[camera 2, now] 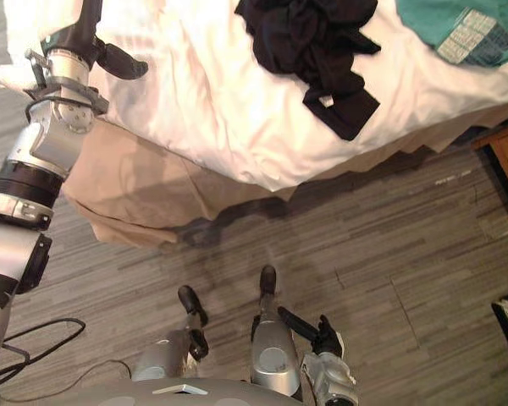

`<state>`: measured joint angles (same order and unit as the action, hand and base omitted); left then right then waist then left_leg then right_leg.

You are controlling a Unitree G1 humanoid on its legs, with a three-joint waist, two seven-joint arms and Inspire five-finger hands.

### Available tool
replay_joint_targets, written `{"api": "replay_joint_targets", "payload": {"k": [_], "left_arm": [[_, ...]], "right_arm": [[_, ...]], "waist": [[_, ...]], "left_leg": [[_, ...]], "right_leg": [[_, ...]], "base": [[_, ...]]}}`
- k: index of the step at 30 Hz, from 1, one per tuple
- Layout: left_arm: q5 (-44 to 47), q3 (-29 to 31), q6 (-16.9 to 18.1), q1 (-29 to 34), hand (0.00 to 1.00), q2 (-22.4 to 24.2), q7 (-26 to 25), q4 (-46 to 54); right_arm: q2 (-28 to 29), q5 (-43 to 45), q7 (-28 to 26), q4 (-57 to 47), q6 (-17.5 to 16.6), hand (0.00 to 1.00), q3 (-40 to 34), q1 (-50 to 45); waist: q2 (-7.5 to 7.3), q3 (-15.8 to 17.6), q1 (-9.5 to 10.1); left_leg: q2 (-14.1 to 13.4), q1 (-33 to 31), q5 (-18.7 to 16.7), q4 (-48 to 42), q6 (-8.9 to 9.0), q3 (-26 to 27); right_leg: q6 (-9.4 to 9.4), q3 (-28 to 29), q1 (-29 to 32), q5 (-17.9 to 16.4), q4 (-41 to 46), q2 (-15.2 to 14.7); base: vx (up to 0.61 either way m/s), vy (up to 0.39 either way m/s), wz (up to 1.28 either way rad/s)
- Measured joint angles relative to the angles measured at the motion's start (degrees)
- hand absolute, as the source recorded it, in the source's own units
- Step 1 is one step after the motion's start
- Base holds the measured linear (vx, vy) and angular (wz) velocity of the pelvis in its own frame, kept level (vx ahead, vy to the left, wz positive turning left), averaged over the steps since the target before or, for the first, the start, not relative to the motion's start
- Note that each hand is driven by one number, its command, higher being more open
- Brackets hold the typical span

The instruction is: Tidy up the quilt and then pick up the clothes from the bed and put them into the laundry hamper

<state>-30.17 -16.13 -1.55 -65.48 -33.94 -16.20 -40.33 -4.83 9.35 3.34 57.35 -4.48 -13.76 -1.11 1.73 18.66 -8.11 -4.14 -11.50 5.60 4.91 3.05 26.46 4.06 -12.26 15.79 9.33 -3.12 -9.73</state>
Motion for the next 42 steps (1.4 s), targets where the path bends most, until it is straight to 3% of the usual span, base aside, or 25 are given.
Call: {"api": "replay_joint_targets", "payload": {"k": [1,5,15,21,25,26,28,29,32,34,37,42], "left_arm": [[0.0,-0.1,0.0,-0.7,0.0,-0.1,0.2,-1.5],[-0.1,-3.6,0.1,-3.7,0.0,-0.1,2.1,-9.3],[1.3,-4.0,1.8,-3.1,0.0,0.2,11.5,-10.6],[5.3,-15.1,5.4,5.6,0.0,-2.1,17.6,1.8],[9.3,-16.6,9.4,19.7,0.0,-11.1,20.4,16.1],[11.4,-14.0,10.0,27.9,1.0,-14.9,21.0,21.3],[15.2,-8.2,10.5,37.7,1.0,-17.2,21.5,25.5],[17.4,-2.2,10.5,45.4,1.0,-17.3,21.1,28.1],[21.4,6.4,11.4,56.6,1.0,-17.2,20.2,34.9],[21.5,8.7,12.8,61.3,1.0,-16.0,19.9,38.4],[21.8,9.7,14.9,68.2,1.0,-10.5,19.4,38.7],[22.9,8.0,16.3,74.8,1.0,-2.1,20.0,29.0]], "right_arm": [[-0.1,0.0,0.1,-0.2,-0.1,1.0,0.3,0.5],[-0.2,0.1,1.1,-2.0,-1.0,1.0,2.5,0.9],[-1.8,0.4,1.9,-2.2,-1.1,1.0,6.5,0.4],[-2.6,-0.3,0.9,-1.8,-0.5,1.0,4.5,-3.0],[-3.7,-3.1,-0.7,0.0,1.8,1.0,2.6,-3.0],[-3.8,-4.5,-1.0,0.9,2.6,1.0,2.0,-3.1],[-4.0,-4.5,-1.3,1.5,3.1,1.0,1.9,-3.1],[-4.0,-4.6,-1.8,2.0,3.2,1.0,2.0,-3.1],[-4.3,-6.6,-3.0,2.3,3.6,1.0,3.0,-3.8],[-4.3,-6.9,-3.2,2.4,3.6,1.0,3.3,-4.5],[-4.3,-8.6,-3.4,3.2,3.8,1.0,3.4,-5.0],[-4.0,-9.1,-3.6,4.4,4.0,1.0,5.5,-4.6]], "waist": [[-0.03,0.6,-0.1],[-0.62,2.1,-0.09],[-0.65,2.0,1.85],[2.1,-0.2,3.07],[4.14,-2.6,3.95],[4.29,-4.0,4.65],[3.98,-4.7,4.81],[3.88,-5.5,4.85],[3.33,-7.2,4.97],[3.02,-8.3,4.99],[2.88,-9.7,5.1],[0.89,-11.7,6.54]], "left_leg": [[0.1,-0.8,0.2,0.0,-0.16,0.2],[-0.1,-3.3,0.7,0.0,-0.28,0.7],[-0.8,-1.5,-0.1,0.3,0.25,2.5],[-0.9,3.1,-0.1,0.0,0.21,-1.5],[-0.4,6.1,-0.1,0.0,0.3,-3.8],[0.0,7.0,-0.5,0.0,0.65,-3.9],[0.6,8.4,-0.9,0.2,0.57,-4.3],[0.8,9.3,-1.1,0.2,0.79,-4.4],[0.6,11.4,-1.2,0.2,0.86,-5.2],[0.5,12.5,-1.5,0.3,0.99,-6.0],[0.5,14.0,-1.8,0.3,1.11,-7.8],[0.3,14.5,-1.9,0.3,1.3,-9.6]], "right_leg": [[0.02,0.2,0.9,0.3,0.0,-0.1],[-0.19,0.9,3.7,1.2,0.0,0.0],[0.51,1.9,2.7,1.8,0.0,0.1],[0.55,-2.1,-4.3,1.7,-0.3,-0.1],[0.64,-4.5,-9.2,1.6,-1.0,-0.5],[1.05,-4.9,-10.4,0.7,-1.2,-0.8],[1.63,-5.1,-12.3,-1.1,-1.3,-1.4],[1.86,-5.3,-13.3,-2.0,-1.3,-1.5],[1.67,-6.3,-15.7,-3.0,-1.3,-1.3],[1.71,-6.9,-17.2,-3.7,-1.3,-1.1],[1.99,-8.9,-19.8,-4.8,-1.3,-0.9],[1.92,-11.2,-21.7,-6.1,-1.2,-0.5]], "base": [[-0.01,0.033,-0.11],[0.0,0.015,-0.05],[0.02,0.015,-0.07],[0.08,0.032,0.33],[0.06,0.047,0.32],[0.04,0.03,0.11],[0.02,0.001,0.11],[0.0,-0.017,0.09],[0.0,-0.035,0.05],[0.03,-0.028,0.11],[0.05,-0.024,0.29],[0.04,-0.021,0.25]]}}
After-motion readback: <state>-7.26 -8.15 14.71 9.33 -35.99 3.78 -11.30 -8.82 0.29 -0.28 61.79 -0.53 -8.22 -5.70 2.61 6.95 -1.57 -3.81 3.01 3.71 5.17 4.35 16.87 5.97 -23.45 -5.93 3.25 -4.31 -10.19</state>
